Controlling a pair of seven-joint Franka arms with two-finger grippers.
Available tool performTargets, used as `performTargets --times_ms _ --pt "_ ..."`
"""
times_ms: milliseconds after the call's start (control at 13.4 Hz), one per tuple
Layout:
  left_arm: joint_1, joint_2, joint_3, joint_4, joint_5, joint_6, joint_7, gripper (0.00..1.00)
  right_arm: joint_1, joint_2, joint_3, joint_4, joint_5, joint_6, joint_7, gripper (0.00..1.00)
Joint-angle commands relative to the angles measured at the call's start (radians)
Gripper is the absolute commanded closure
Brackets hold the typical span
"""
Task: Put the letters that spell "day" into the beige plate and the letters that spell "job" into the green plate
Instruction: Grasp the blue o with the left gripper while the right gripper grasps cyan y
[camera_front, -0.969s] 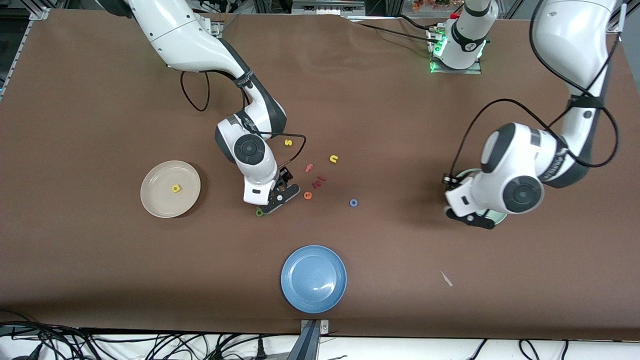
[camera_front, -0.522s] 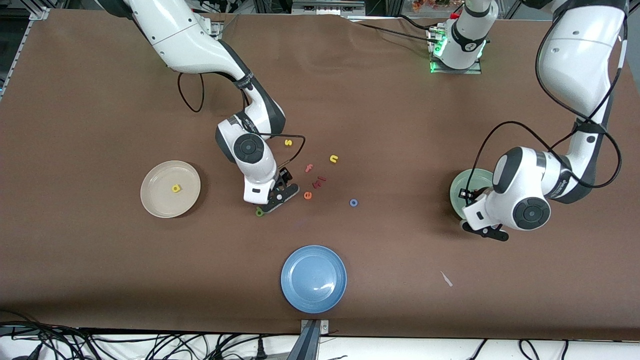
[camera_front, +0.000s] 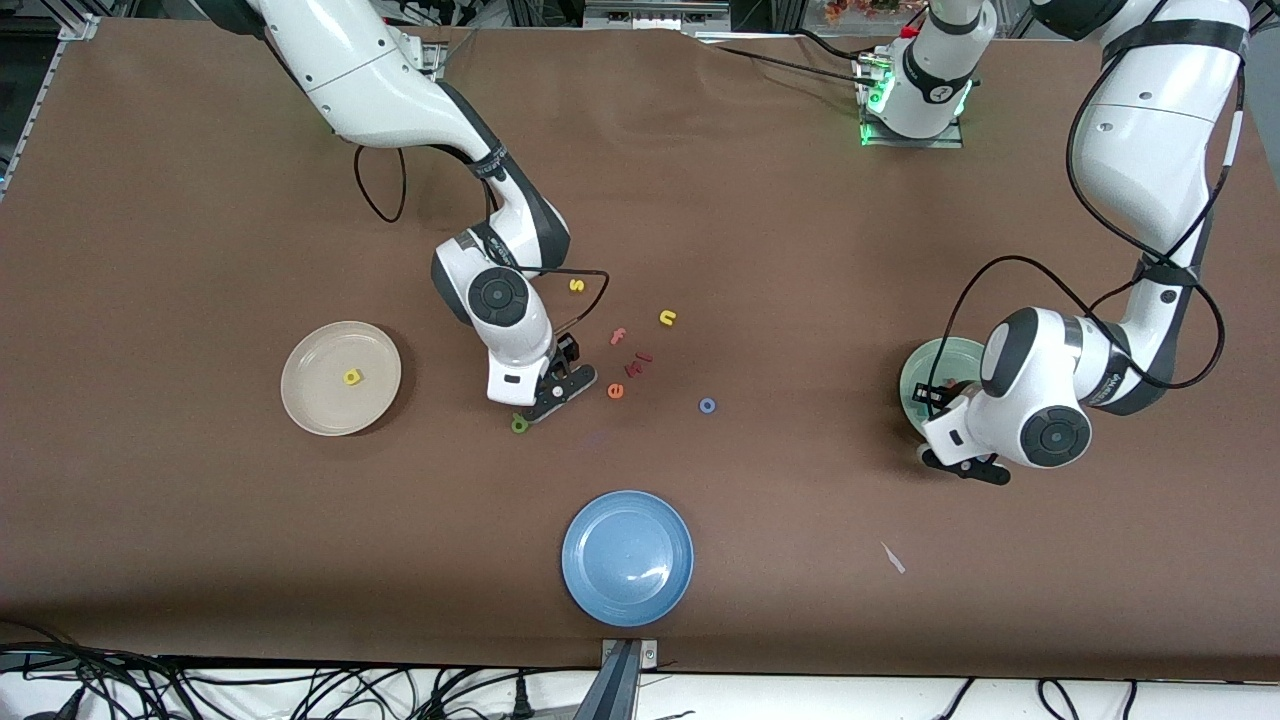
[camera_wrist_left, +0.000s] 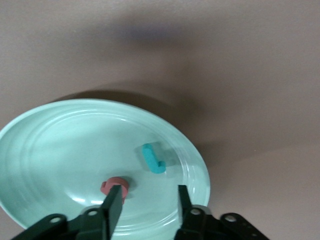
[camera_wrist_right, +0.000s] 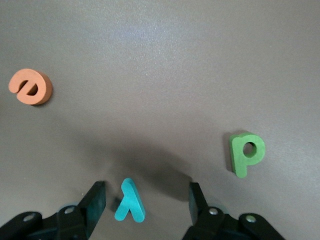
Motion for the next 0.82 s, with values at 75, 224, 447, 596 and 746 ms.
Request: performTargets --times_ms 75,224,447,596,746 --pt "-0.013 -0.035 -0.016 0.006 0.013 -0.005 -0.005 0.0 0.004 -0.041 -0.002 -0.053 -0.02 0.011 0.024 0.38" --pt "-0.021 -0.048 -0.046 0.01 0.012 -0.011 -0.007 0.0 0.004 -0.052 -0.002 -0.066 -0.016 0.007 0.027 0.4" --pt "-0.024 -0.061 -0.088 0.05 0.01 -0.017 -0.007 0.0 0.004 -0.053 0.0 -0.072 -0.016 0.006 0.04 0.43" --pt "-0.024 -0.047 -0.087 0.104 0.01 -0.008 0.004 0.0 0.004 -0.056 0.001 -0.075 -0.016 0.007 0.056 0.47" --pt "-0.024 -0.038 -0.083 0.13 0.013 -0.006 0.005 0.0 0.004 -0.055 0.001 -0.075 -0.016 0.009 0.062 0.5"
